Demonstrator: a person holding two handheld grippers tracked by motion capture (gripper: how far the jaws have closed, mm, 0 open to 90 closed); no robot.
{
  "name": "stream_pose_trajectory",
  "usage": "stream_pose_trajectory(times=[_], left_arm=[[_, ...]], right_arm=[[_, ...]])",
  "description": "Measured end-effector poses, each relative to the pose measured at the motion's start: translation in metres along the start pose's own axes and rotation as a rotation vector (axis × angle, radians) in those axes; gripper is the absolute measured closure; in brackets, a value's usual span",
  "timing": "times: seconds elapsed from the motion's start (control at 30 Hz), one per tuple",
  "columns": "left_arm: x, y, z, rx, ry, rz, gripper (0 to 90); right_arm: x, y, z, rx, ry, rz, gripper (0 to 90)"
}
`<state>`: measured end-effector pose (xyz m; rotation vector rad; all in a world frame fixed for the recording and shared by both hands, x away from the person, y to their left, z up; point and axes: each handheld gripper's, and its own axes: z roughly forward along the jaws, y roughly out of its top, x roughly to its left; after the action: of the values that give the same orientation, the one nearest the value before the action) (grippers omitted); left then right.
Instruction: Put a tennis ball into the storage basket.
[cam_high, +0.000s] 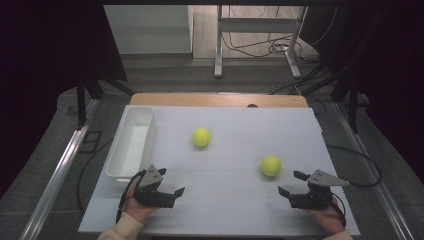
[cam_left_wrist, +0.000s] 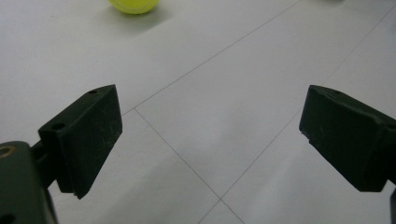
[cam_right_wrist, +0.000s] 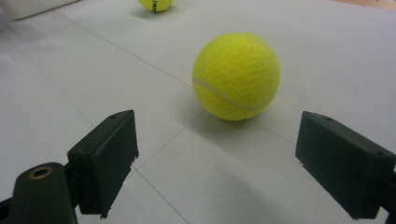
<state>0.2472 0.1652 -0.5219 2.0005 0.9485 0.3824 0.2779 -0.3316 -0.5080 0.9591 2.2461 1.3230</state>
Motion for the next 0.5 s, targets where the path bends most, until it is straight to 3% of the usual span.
stream_pose_trajectory(times=[0.5], left_arm=[[0.0001, 0.0011, 0.0013, 0.005, -0.006, 0.005, 6.5]], right_arm=[[0.0003, -0.0002, 0.0003, 0.001, 0.002, 0.0, 13.7]])
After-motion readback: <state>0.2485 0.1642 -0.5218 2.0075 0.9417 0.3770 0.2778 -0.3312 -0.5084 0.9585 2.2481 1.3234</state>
